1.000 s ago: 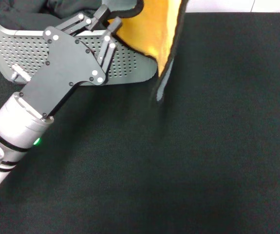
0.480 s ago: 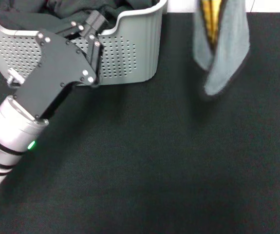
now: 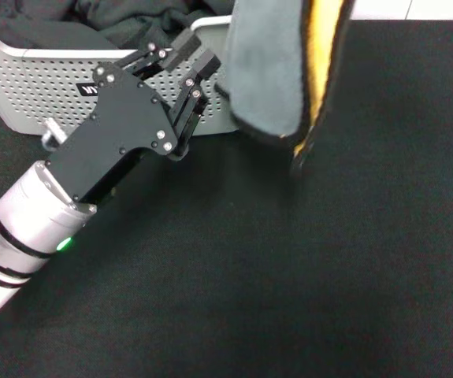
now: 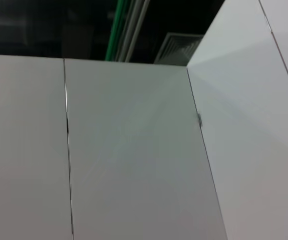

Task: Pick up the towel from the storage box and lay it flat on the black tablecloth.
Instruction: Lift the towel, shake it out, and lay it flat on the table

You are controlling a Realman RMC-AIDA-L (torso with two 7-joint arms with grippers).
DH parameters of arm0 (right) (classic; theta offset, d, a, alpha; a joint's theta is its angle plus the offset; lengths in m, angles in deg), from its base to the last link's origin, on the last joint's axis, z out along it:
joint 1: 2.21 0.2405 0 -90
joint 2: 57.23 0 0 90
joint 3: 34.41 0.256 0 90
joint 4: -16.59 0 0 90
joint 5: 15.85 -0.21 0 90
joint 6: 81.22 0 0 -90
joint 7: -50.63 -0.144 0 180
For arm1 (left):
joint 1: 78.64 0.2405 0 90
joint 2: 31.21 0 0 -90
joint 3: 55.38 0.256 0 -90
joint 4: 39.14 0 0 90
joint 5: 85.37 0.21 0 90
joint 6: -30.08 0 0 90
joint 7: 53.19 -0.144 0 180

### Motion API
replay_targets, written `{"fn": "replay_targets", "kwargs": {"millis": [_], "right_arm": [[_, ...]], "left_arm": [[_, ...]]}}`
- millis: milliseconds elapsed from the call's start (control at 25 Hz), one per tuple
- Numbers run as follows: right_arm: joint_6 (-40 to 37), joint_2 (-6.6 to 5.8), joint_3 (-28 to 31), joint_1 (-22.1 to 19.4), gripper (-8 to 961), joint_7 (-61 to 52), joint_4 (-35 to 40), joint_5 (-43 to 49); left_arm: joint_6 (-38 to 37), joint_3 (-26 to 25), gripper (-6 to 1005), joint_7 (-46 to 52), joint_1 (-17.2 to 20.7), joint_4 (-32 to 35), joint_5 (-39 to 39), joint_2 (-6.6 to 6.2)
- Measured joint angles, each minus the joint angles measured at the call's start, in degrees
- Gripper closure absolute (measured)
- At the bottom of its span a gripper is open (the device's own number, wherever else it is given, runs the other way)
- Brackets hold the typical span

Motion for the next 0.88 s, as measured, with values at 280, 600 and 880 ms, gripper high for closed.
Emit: {"fn": "replay_targets", "kwargs": {"millis": [280,600,880], "right_arm": [[-1.1,0.24,-2.9,2.9,936,1.1,-4.8,2.6],[-4.3,0.22,-5.2,4.4,936,3.1,-5.1,4.7],[-6.6,0.31,-7.1,6.0,936,4.1,-5.9,6.4]], "left_arm": [[0.1,0.2,730,1.3,-1.4,0.0,0.8,0.00],[-0.1,0.2,552,1.5,-1.0,0.0,1.5,0.00],[0.5,0.0,540,1.7,-1.1,-0.1,1.3,-0.01]]}}
